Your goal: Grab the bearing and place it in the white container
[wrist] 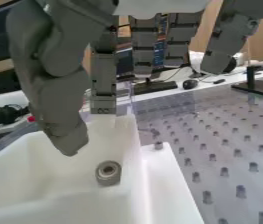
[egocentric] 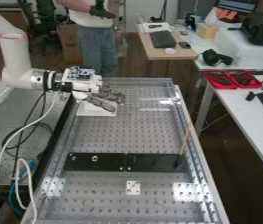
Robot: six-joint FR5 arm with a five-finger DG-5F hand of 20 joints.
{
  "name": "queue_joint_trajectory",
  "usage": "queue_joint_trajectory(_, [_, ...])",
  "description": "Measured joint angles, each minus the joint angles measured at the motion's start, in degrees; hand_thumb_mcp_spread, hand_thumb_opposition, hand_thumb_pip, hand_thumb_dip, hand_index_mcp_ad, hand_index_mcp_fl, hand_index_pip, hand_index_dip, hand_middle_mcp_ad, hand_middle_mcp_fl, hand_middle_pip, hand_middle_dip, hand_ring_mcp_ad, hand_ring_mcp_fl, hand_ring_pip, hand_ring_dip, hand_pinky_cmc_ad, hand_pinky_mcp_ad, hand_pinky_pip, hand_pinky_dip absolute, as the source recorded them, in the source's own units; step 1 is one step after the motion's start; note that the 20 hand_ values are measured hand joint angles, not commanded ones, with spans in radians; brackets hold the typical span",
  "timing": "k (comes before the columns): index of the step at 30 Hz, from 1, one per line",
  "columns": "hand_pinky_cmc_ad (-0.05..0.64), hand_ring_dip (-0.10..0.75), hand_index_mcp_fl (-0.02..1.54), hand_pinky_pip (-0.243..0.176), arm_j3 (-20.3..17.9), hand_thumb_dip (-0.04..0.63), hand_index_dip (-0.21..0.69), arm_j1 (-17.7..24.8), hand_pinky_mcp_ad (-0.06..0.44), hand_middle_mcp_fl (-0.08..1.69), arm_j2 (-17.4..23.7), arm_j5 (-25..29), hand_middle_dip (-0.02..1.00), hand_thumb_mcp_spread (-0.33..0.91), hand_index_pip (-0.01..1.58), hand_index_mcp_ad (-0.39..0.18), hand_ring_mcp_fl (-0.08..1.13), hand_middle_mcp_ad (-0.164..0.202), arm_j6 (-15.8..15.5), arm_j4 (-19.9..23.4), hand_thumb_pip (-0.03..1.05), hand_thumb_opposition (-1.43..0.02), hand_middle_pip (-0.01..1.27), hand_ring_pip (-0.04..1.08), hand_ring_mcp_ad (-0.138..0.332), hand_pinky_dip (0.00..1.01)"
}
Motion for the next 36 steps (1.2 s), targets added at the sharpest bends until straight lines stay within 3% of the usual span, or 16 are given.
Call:
queue_joint_trajectory(1, [0.328, 0.155, 0.02, -0.012, 0.04, 0.251, 0.239, -0.16, 0.279, 0.07, 0.43, -0.15, 0.34, 0.45, 1.07, -0.136, 0.01, 0.068, -0.12, -0.12, 0.56, -0.80, 0.14, 0.11, 0.113, 0.16])
queue_joint_trajectory(7, [0.353, 0.155, 0.06, -0.028, 0.52, 0.251, 0.243, -1.28, 0.279, 0.01, 4.30, -1.44, 0.34, 0.39, 1.05, -0.138, 0.01, 0.068, -1.36, -1.36, 0.56, -0.79, 0.14, 0.10, 0.113, 0.16])
queue_joint_trajectory(13, [0.353, 0.155, 0.02, -0.042, 3.55, 0.251, 0.246, -4.71, 0.279, 0.01, 10.80, -4.30, 0.34, 0.37, 0.97, -0.138, 0.01, 0.068, -4.11, -5.98, 0.56, -0.76, 0.14, 0.10, 0.113, 0.16])
queue_joint_trajectory(18, [0.367, 0.155, 0.13, -0.059, 9.68, 0.236, 0.246, -9.28, 0.281, 0.01, 14.36, -7.45, 0.34, 0.34, 0.63, -0.138, 0.01, 0.066, -7.81, -10.67, 0.48, -0.75, 0.14, 0.10, 0.113, 0.16])
queue_joint_trajectory(24, [0.379, 0.155, 0.20, -0.061, 15.24, 0.190, 0.250, -12.33, 0.293, 0.01, 13.84, -8.60, 0.34, 0.33, 0.26, -0.136, 0.01, 0.070, -9.30, -13.45, 0.43, -0.71, 0.14, 0.11, 0.119, 0.16])
queue_joint_trajectory(26, [0.393, 0.155, 0.23, -0.061, 17.00, 0.188, 0.264, -13.17, 0.314, 0.01, 13.06, -9.10, 0.34, 0.33, 0.22, -0.136, 0.01, 0.066, -9.28, -14.90, 0.41, -0.71, 0.14, 0.11, 0.120, 0.16])
queue_joint_trajectory(36, [0.396, 0.155, 0.28, -0.075, 25.63, 0.140, 0.265, -18.46, 0.314, 0.04, 6.47, -13.89, 0.34, 0.32, 0.12, -0.136, 0.01, 0.066, -8.24, -19.97, 0.36, -0.70, 0.14, 0.11, 0.127, 0.17])
